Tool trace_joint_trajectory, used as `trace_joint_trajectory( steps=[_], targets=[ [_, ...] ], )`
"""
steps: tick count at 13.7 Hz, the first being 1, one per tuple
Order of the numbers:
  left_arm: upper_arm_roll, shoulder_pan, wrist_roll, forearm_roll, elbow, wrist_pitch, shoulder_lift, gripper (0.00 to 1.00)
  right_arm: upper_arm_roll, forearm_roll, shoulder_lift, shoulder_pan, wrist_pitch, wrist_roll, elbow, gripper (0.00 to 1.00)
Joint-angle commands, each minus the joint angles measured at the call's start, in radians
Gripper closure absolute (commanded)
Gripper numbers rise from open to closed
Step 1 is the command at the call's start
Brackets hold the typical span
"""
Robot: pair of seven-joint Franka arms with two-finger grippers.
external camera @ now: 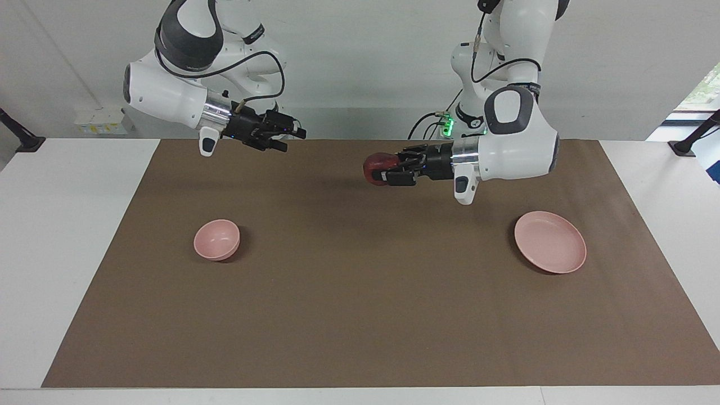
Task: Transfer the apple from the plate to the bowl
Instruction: 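Lift the apple with the left gripper while the right gripper approaches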
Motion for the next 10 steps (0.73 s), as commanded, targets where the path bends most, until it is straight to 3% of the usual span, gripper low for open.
trace_joint_trajectory(
  steps=[1,5,7,10],
  targets=[
    [-0.052,-0.003,-0.017,-0.128,-0.065,0.075,-0.016,1.00,0.003,0.094,-0.036,-0.003,0.027,0.094,-0.039,0.00],
    [-0.072,-0.005,-0.094,-0.287,-0.153,0.100,-0.065,1.00,0.003,0.163,-0.049,-0.001,0.027,0.123,-0.058,0.00],
    [-0.087,-0.038,-0.215,-0.315,-0.165,0.167,-0.073,1.00,0.001,0.255,-0.050,-0.010,0.031,0.116,-0.097,0.00],
    [-0.089,-0.100,-0.286,-0.430,-0.208,0.264,-0.105,1.00,0.003,0.280,-0.050,-0.009,0.034,0.123,-0.098,0.00]
  ],
)
